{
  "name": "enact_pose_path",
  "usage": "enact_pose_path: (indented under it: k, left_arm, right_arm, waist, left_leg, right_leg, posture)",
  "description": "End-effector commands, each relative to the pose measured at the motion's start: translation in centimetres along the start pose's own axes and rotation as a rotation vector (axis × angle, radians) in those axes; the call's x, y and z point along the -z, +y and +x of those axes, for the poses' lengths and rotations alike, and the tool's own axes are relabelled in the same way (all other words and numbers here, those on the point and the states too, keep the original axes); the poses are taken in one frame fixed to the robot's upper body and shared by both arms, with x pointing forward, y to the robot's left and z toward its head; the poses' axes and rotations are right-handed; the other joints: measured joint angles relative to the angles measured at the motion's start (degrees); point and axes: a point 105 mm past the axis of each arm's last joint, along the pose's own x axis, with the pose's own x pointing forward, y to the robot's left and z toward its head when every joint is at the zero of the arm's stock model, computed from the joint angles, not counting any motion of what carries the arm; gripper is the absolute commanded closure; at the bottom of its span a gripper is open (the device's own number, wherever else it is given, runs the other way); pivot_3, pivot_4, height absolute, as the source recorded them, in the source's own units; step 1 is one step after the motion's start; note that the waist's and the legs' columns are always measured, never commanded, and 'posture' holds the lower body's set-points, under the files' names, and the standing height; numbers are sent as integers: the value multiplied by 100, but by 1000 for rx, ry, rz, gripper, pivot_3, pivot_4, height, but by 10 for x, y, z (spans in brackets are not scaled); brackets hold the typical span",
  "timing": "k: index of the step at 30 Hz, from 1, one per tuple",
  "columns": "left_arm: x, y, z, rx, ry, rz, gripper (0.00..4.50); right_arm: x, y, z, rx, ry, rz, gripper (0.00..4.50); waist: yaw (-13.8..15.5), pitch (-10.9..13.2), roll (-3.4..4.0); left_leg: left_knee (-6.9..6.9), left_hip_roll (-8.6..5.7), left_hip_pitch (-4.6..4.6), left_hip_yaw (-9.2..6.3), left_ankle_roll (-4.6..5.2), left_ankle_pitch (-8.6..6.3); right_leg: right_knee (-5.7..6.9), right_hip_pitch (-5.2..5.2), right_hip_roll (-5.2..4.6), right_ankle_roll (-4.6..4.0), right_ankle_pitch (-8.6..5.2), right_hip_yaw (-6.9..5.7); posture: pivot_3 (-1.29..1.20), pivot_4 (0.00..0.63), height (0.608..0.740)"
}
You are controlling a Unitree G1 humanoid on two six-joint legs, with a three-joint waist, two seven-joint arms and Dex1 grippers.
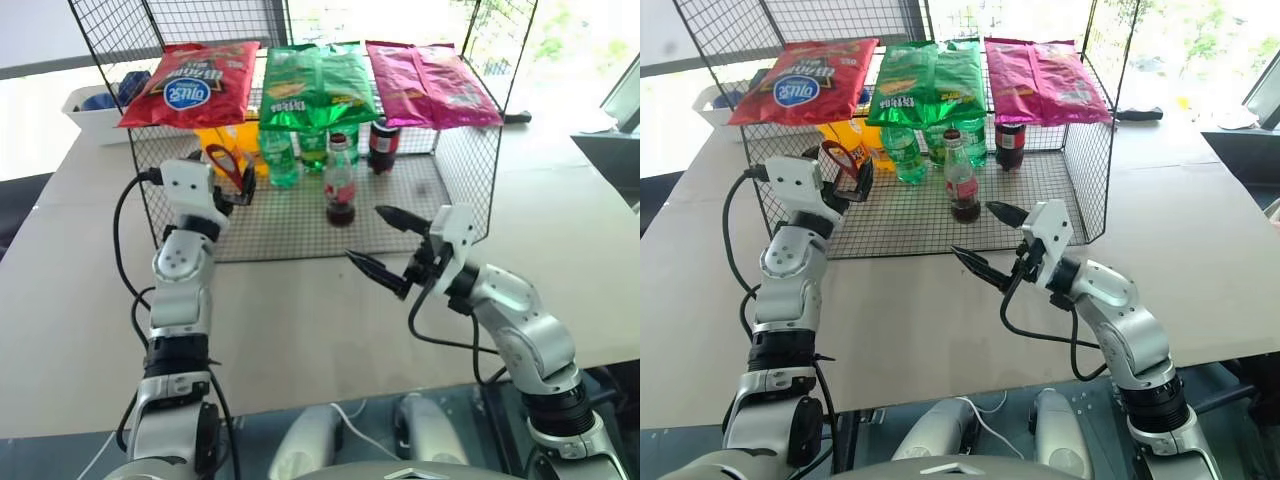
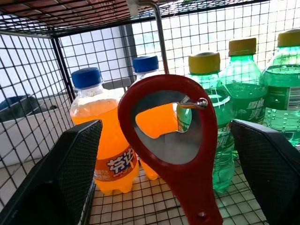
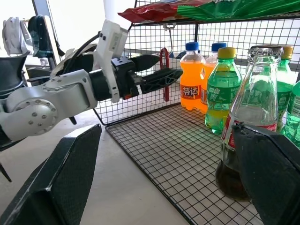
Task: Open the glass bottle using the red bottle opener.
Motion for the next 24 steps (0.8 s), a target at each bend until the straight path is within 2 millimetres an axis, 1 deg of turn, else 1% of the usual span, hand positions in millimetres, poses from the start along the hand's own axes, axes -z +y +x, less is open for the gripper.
enact_pose_path:
  k: [1, 3, 4, 5, 6, 7, 9, 11, 13, 19, 20, 22, 24]
  left_arm:
    - [-13, 1, 5, 0, -67, 10, 484]
    - [-12, 2, 5, -2, -70, 7, 1021]
    - [-11, 2, 4, -1, -70, 6, 1513]
    - [-11, 2, 4, -1, -69, 6, 1730]
    - [-10, 2, 3, -1, -67, 6, 2191]
    - [-9, 2, 2, -2, -64, 7, 2502]
    - [-7, 3, 1, -4, -59, 12, 3411]
    - [-7, 5, 1, -10, -56, 27, 3948]
    - [-7, 6, 0, -16, -56, 44, 3948]
    - [-11, 8, -3, -35, -68, 194, 3948]
    - [-12, 9, -4, -44, -71, 242, 3948]
    - [-16, 11, -6, -71, -86, 408, 3948]
    - [-21, 13, -8, -104, -108, 503, 3948]
  right_arm:
    - [-15, 4, 2, -10, -48, -47, 0]
    - [-14, 4, 2, -9, -48, -48, 0]
    - [-14, 4, 2, -9, -47, -48, 0]
    - [-14, 4, 2, -9, -48, -49, 0]
    - [-14, 4, 2, -9, -48, -50, 0]
    - [-14, 4, 2, -9, -48, -51, 0]
    - [-14, 4, 3, -10, -47, -52, 0]
    - [-14, 4, 3, -11, -47, -52, 0]
    - [-13, 4, 3, -13, -47, -52, 0]
    - [-12, 5, 4, -17, -43, -51, 0]
    - [-12, 5, 4, -17, -42, -52, 0]
    - [-11, 5, 4, -17, -40, -53, 0]
    - [-11, 5, 4, -17, -39, -53, 0]
  waist:
    - [2, 0, 0]
    - [8, 0, 0]
    - [8, 0, 0]
    - [8, 0, -1]
    - [8, 0, -1]
    - [8, 0, -1]
    - [8, -1, -1]
    - [8, -1, -1]
    - [21, -1, -1]
    - [18, -2, -3]
    - [19, -2, -3]
    - [14, -2, -3]
    - [15, -2, -3]
  left_leg:
    - [0, 0, 0, 0, 0, 0]
    - [1, 0, -1, -1, 0, 0]
    - [2, 0, -1, -1, 0, 0]
    - [2, 0, -2, 0, 0, 0]
    - [2, 0, -1, 0, 0, 0]
    - [2, 0, -2, 0, 0, 0]
    - [2, 0, -1, 0, 0, 0]
    - [2, 0, -2, 0, 0, 0]
    - [3, 0, -1, -1, 0, 0]
    - [5, -1, -1, 0, 0, 0]
    - [5, -1, -1, -1, 0, 0]
    - [5, -1, -1, 0, 0, 0]
    - [4, -1, -2, 1, 0, 0]
  right_leg:
    - [0, 0, 0, 0, 0, 0]
    - [4, -3, 0, 0, 0, 0]
    - [4, -3, 0, 0, 0, 0]
    - [4, -3, -1, 0, 0, 0]
    - [4, -3, -1, 0, 0, 0]
    - [4, -3, -1, 0, 0, 0]
    - [4, -3, -2, 0, 0, 0]
    - [4, -3, -2, 0, 0, 0]
    - [6, -3, -1, 0, 0, 0]
    - [10, -3, -1, 0, 0, 1]
    - [10, -3, -1, 0, 0, 0]
    - [10, -3, -1, 0, 0, 1]
    - [10, -5, 0, 0, 0, 3]
  posture:
    - [0, 150, 734]
    - [0, 150, 734]
    - [0, 150, 734]
    - [0, 150, 734]
    - [0, 150, 734]
    - [0, 150, 734]
    - [0, 150, 734]
    - [0, 150, 734]
    - [0, 150, 734]
    - [0, 150, 734]
    - [0, 150, 734]
    - [0, 150, 734]
    - [0, 150, 734]
